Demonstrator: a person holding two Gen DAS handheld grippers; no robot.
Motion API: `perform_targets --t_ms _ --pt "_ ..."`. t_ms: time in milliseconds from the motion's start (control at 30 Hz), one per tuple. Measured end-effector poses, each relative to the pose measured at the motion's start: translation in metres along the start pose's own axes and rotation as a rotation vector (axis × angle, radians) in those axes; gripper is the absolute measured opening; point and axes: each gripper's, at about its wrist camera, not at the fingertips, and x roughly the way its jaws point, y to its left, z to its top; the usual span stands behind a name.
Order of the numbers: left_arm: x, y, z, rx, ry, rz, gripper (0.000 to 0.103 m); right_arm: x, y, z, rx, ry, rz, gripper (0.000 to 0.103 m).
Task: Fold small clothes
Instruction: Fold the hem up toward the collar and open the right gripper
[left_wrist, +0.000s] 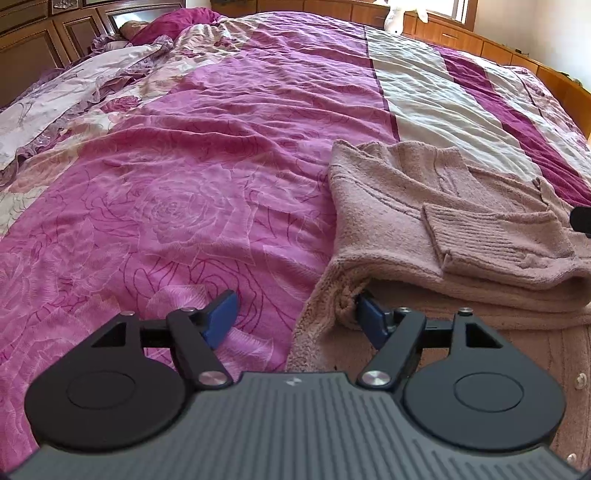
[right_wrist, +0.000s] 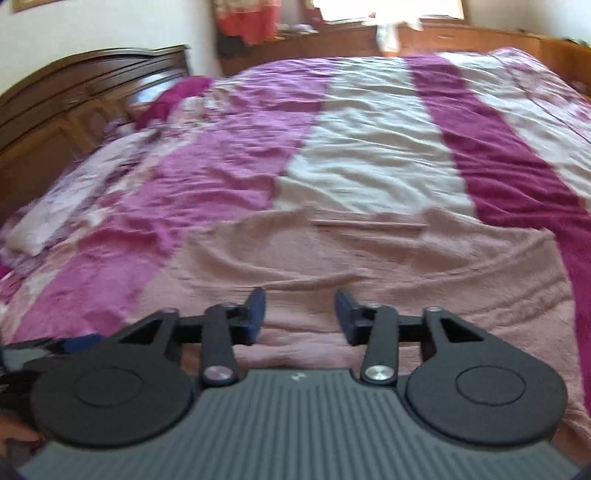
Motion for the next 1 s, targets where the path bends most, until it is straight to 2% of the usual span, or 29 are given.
perform_targets --t_ms 167,300,433,500,533,567,600,867,1000 --pt "-0.001 0.002 -0.002 -0.010 0.002 -0.005 0.077 0.011 0.040 -0.009 -0.073 0.043 0.133 0.047" --pt "-0.001 0.003 -0.003 -0.014 0.000 -0.006 0.077 0.030 0.066 -0.018 -0.131 0.073 0.143 0.047" --pt "-0.001 0.003 -0.004 -0.014 -0.004 -0.008 0.078 0.048 0.072 -0.025 -0.126 0.085 0.088 0.046" --pt "0.000 0.004 -0.004 -0.017 -0.004 -0.010 0.079 0.055 0.068 -0.028 -0.128 0.085 0.064 0.044" --pt "0.000 0.004 -0.004 -0.017 -0.004 -0.011 0.079 0.055 0.066 -0.029 -0.130 0.081 0.061 0.035" --pt "0.000 0.004 -0.005 -0.014 -0.005 -0.010 0.079 0.054 0.063 -0.030 -0.132 0.073 0.041 0.016" --pt "-0.001 0.004 -0.005 -0.011 -0.008 -0.010 0.079 0.053 0.060 -0.030 -0.130 0.065 0.019 0.011" --pt "-0.001 0.002 -0.006 -0.004 -0.011 -0.002 0.079 -0.007 0.004 -0.007 0.007 -0.103 -0.053 0.010" --pt "0.001 0.002 -0.005 -0.011 -0.004 -0.001 0.079 -0.036 -0.040 -0.007 0.107 -0.175 -0.138 0.010"
